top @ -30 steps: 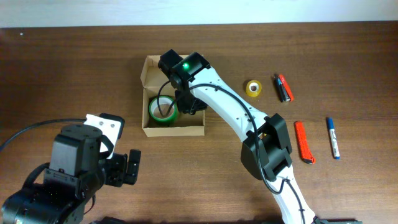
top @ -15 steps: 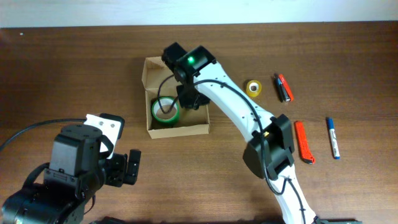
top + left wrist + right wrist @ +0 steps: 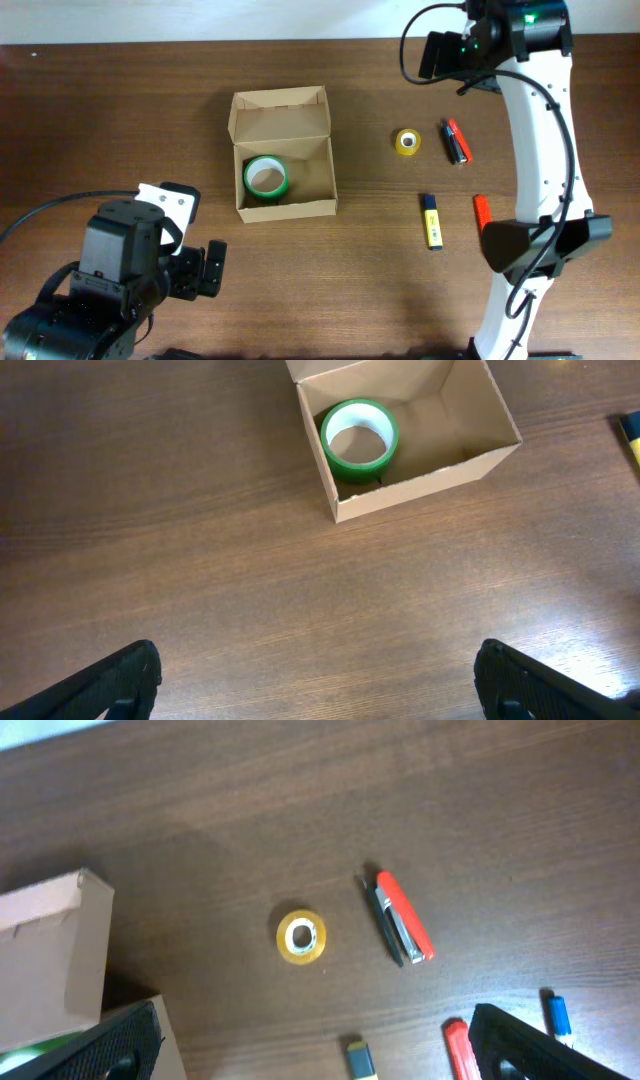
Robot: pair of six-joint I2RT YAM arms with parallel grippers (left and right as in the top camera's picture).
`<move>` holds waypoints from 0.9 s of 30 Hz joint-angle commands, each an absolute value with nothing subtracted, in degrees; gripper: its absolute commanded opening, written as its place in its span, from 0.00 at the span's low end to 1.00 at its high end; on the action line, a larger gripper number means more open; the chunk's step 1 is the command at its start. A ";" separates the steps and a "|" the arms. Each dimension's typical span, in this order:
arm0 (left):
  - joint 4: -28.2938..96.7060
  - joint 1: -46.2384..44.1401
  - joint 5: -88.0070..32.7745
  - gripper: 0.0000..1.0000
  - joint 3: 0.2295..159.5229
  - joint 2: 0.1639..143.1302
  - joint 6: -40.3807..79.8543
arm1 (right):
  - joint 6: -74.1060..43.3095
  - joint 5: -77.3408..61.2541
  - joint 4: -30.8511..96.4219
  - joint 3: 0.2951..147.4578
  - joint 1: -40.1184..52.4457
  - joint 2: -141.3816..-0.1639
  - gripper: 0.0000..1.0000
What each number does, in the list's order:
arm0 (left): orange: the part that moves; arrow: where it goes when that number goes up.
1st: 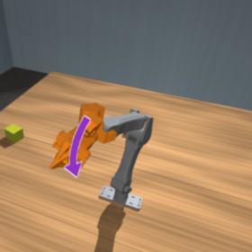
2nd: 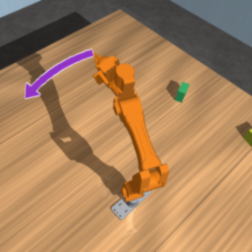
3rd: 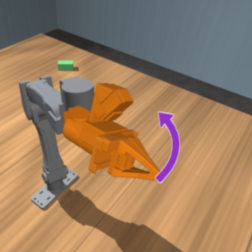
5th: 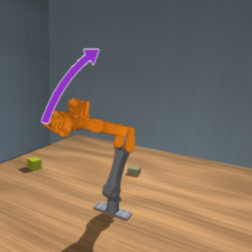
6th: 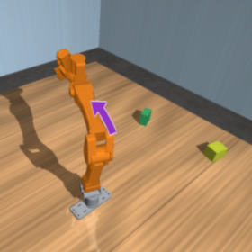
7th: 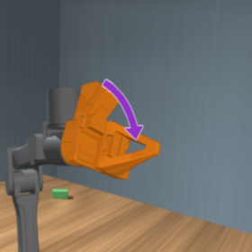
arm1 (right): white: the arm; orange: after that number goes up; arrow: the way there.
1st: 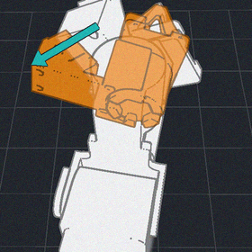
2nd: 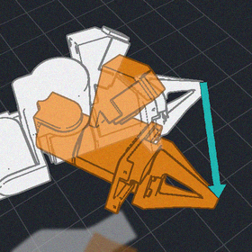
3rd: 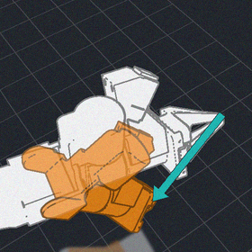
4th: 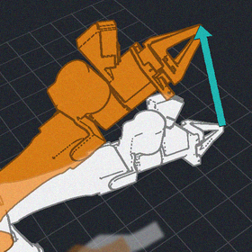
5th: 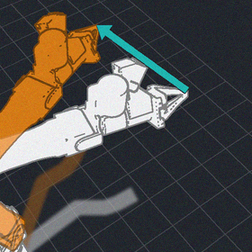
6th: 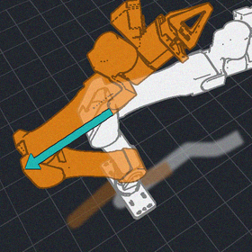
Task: Pack container
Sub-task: 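Move the right gripper to the yellow tape roll and grasp it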
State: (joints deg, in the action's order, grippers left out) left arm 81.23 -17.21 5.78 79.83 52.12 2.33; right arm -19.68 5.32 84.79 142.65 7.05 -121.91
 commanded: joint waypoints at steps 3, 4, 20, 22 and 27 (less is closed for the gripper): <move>81.28 -17.08 5.17 1.00 80.03 52.05 1.23 | -19.68 5.65 80.75 135.17 8.45 -126.45 0.99; 81.28 -17.08 5.17 1.00 80.03 52.03 1.23 | -19.68 5.63 79.26 132.40 8.64 -127.13 0.99; 81.28 -17.08 5.17 1.00 80.03 52.03 1.23 | -18.44 6.85 62.57 110.85 12.75 -131.39 1.00; 81.28 -17.08 5.17 1.00 80.03 52.05 1.23 | -18.41 8.71 62.22 110.83 12.75 -132.09 1.00; 81.28 -17.08 5.19 1.00 80.03 52.05 1.23 | -18.68 8.62 60.80 110.83 12.71 -133.91 1.00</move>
State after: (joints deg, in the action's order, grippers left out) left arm 81.23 -17.21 5.78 79.83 52.12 2.33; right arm -18.76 7.22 61.14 111.39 12.23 -132.35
